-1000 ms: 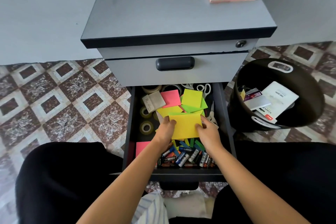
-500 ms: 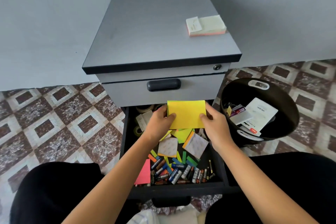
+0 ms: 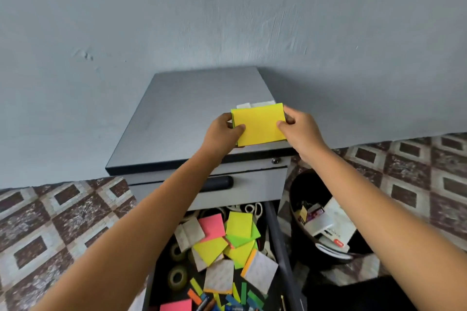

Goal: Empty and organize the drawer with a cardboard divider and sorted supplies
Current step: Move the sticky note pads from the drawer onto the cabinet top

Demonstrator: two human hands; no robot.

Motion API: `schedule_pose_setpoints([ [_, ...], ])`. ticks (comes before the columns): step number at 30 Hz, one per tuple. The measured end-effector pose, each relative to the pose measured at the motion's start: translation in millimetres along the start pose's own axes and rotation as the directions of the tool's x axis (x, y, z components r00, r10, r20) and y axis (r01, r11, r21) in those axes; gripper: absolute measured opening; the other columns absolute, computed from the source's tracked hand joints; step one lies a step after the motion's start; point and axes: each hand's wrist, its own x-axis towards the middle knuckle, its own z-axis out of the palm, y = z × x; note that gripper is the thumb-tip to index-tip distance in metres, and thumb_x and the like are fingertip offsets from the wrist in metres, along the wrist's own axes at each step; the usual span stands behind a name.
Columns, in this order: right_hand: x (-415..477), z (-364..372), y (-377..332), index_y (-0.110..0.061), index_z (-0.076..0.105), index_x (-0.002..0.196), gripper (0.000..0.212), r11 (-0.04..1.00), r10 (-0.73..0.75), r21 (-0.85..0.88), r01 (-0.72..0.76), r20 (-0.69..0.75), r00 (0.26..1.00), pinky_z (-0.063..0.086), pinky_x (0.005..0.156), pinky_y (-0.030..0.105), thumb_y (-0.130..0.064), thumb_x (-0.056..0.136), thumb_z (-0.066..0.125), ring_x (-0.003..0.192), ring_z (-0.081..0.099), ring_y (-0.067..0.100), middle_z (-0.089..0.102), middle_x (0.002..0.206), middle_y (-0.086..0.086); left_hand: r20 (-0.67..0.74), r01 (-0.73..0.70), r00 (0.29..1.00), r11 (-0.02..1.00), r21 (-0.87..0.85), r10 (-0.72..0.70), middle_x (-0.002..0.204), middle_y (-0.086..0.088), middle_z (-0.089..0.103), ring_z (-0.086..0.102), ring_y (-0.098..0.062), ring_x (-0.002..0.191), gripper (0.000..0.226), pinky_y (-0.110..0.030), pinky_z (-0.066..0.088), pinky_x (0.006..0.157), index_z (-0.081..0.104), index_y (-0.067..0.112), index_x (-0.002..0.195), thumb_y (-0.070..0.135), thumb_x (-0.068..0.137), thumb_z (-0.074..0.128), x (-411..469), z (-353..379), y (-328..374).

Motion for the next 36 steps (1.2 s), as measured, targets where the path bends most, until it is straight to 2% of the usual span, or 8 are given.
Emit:
schedule_pose_setpoints([
  [7,56.7,-0.4,0.3,-0.009,0.058,0.126,0.040,0.996,0.086,-0.014,-0.087,-0.072,0.994,0.043,0.082,0.026,-0.006,0.085,0.057,0.107,0.059,0.026,0.064,0.115,0.012,-0.093,-0.006,0.995,0.973,0.231,0.028,0.121,-0.017,0.059,0.057,-0.032,0.109,0.048,-0.039,0.050,0.092,0.050,0.003,0.131,0.020,0.088,0.061,55.9,20.3,14.1],
  [13,83.9,9.3,4.0,-0.008,0.063,0.118,0.032,0.986,0.067,-0.146,-0.077,-0.068,0.995,0.043,0.084,0.027,-0.009,0.087,0.056,0.109,0.059,0.028,0.065,0.116,0.013,-0.113,0.014,0.993,0.919,0.394,0.033,0.123,-0.017,0.058,0.052,-0.030,0.115,0.043,-0.031,0.042,0.091,0.051,-0.001,0.126,0.019,0.089,0.058,86.2,22.1,20.8],
  [19,93.4,19.0,19.7,0.002,0.066,0.106,0.026,0.969,0.054,-0.240,-0.056,-0.016,0.998,0.047,0.084,0.036,-0.014,0.086,0.057,0.102,0.059,0.033,0.067,0.107,0.020,-0.057,0.051,0.998,0.877,0.478,-0.027,0.126,-0.017,0.053,0.050,-0.030,0.114,0.033,-0.029,0.041,0.089,0.057,0.002,0.115,0.024,0.091,0.055,93.1,22.6,6.0],
  [22,91.4,18.6,24.2,0.001,0.062,0.078,0.022,0.967,0.044,-0.250,-0.047,-0.018,0.999,0.036,0.067,0.035,-0.018,0.089,0.056,0.081,0.054,0.035,0.063,0.079,0.018,-0.060,0.056,0.998,0.890,0.452,-0.033,0.106,-0.016,0.054,0.050,-0.027,0.097,0.015,-0.029,0.041,0.083,0.053,0.017,0.080,0.025,0.092,0.055,92.1,20.8,4.0],
  [25,85.8,16.7,26.4,-0.017,0.025,0.058,0.043,0.972,-0.006,-0.237,-0.010,-0.065,0.998,0.012,0.057,0.035,-0.017,0.089,0.055,0.066,0.029,0.023,0.027,0.056,0.003,-0.076,0.047,0.997,0.926,0.375,-0.020,0.121,-0.012,0.059,0.052,-0.027,0.113,0.030,-0.023,0.039,0.088,0.062,0.006,0.115,0.024,0.093,0.054,90.1,16.8,-0.4],
  [30,74.3,18.7,29.5,-0.011,0.033,0.062,0.033,0.967,-0.059,-0.252,0.040,-0.067,0.996,0.013,0.055,0.034,-0.013,0.089,0.051,0.067,0.027,0.021,0.029,0.062,0.010,-0.075,0.018,0.997,0.935,0.354,0.009,0.062,-0.007,0.031,0.028,-0.023,0.069,0.032,-0.020,0.022,0.044,0.038,0.014,0.060,0.016,0.089,0.051,81.3,18.3,-11.6],
  [34,71.4,23.2,28.3,-0.009,0.043,0.071,0.022,0.962,-0.066,-0.268,0.047,-0.064,0.996,0.021,0.053,0.031,-0.013,0.092,0.049,0.073,0.032,0.021,0.034,0.062,0.006,-0.057,-0.005,0.998,0.938,0.346,0.026,0.096,-0.018,0.060,0.052,-0.030,0.091,0.023,-0.024,0.036,0.070,0.066,0.006,0.102,0.020,0.092,0.051,75.2,22.1,-7.4],
  [36,69.9,23.2,28.7,-0.013,0.035,0.066,0.029,0.965,-0.065,-0.259,0.046,-0.065,0.996,0.025,0.047,0.018,-0.013,0.093,0.047,0.075,0.029,0.020,0.026,0.058,-0.002,-0.047,0.000,0.999,0.946,0.325,0.016,0.127,-0.011,0.058,0.051,-0.025,0.118,0.040,-0.020,0.036,0.086,0.053,0.007,0.131,0.022,0.094,0.050,73.2,19.8,-4.5],
])
